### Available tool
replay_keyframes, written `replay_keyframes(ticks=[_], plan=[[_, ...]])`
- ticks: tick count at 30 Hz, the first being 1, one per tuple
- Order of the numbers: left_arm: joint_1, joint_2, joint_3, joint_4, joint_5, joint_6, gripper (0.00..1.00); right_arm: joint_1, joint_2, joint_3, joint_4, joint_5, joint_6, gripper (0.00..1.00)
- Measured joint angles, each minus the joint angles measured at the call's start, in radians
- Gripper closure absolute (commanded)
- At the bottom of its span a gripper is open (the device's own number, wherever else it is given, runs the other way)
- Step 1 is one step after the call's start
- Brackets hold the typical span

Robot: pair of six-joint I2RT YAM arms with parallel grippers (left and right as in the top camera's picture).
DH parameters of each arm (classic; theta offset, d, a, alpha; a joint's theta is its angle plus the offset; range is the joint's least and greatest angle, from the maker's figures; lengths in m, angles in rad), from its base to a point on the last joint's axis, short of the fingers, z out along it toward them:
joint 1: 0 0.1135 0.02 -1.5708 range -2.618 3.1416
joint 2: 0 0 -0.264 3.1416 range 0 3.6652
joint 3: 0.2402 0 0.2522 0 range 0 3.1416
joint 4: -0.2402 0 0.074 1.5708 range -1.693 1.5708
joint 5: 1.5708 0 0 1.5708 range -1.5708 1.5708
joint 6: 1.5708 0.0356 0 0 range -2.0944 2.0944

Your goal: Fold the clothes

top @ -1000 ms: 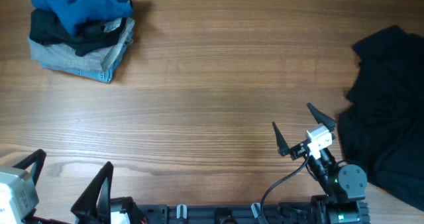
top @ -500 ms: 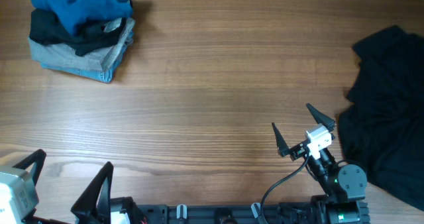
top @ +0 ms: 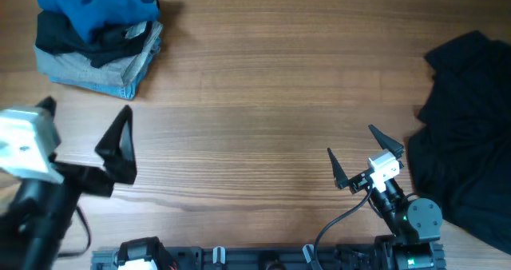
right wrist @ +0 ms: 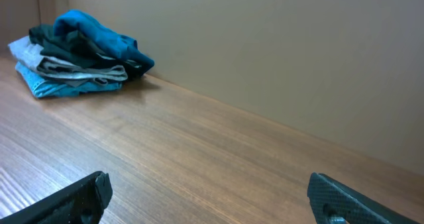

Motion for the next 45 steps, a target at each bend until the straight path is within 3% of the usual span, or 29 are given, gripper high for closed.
replay_keyframes(ticks=[8, 14, 18, 25, 28, 45], plan=[[0.021, -0.426, -0.733, 0.492, 0.0, -0.001, 0.0, 0.0, -0.002, 0.0, 0.0, 0.0, 0.0, 0.0], [0.03, -0.678, -1.105, 0.695, 0.001, -0.003, 0.0, 0.0, -0.002, 0.0, -0.001, 0.0, 0.0, 0.0], [0.031, -0.717, -1.241, 0.824, 0.005, -0.003, 0.0, 0.0, -0.002, 0.0, 0.0, 0.0, 0.0, 0.0], [0.031, -0.717, -1.445, 0.917, 0.02, -0.004, 0.0, 0.0, -0.002, 0.0, 0.0, 0.0, 0.0, 0.0], [0.031, -0.717, -1.521, 0.888, 0.038, -0.004, 0.0, 0.0, -0.002, 0.0, 0.0, 0.0, 0.0, 0.0], [0.031, -0.718, -1.523, 0.896, 0.043, -0.004, 0.0, 0.0, -0.002, 0.0, 0.0, 0.0, 0.0, 0.0]])
